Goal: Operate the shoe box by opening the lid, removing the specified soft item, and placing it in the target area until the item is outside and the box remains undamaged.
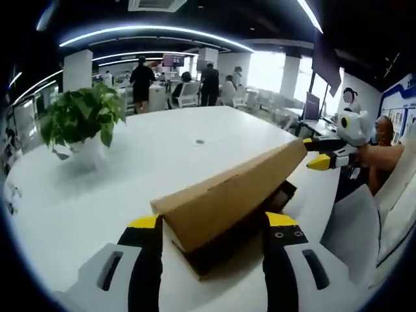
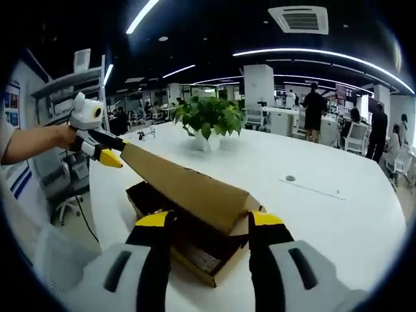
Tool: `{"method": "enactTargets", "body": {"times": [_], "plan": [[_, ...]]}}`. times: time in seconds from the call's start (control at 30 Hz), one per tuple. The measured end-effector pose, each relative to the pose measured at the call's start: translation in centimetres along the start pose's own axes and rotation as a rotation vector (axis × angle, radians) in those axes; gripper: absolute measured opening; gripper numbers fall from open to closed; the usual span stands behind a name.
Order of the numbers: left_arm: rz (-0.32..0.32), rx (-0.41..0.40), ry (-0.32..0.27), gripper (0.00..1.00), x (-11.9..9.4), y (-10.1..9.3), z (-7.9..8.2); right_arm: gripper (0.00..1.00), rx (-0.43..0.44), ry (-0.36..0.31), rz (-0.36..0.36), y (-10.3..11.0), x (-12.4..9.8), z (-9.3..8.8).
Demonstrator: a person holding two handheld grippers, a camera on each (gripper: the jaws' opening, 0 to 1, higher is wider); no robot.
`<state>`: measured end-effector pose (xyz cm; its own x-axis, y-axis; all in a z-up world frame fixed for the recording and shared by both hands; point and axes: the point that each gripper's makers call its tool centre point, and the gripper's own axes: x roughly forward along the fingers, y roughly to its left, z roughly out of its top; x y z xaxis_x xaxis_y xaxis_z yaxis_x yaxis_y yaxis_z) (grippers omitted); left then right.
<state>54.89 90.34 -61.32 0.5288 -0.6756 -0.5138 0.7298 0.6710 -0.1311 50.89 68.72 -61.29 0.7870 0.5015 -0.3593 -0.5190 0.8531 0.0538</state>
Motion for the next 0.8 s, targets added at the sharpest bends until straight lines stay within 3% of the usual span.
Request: {"method": "enactTargets", "body": {"times": [0.43, 0.8], "plan": [[0.032, 0.02, -0.019, 0.51, 0.5, 1.8, 2.2, 0.46, -0.029, -0.022, -0.015, -1.2, 1.0, 2.2], [0.1, 0.059, -0.017, 0.33, 1.2, 4.5, 3.6, 0.46, -0.052, -0.02, -0.033, -2.3, 2.0, 3.6]]}}
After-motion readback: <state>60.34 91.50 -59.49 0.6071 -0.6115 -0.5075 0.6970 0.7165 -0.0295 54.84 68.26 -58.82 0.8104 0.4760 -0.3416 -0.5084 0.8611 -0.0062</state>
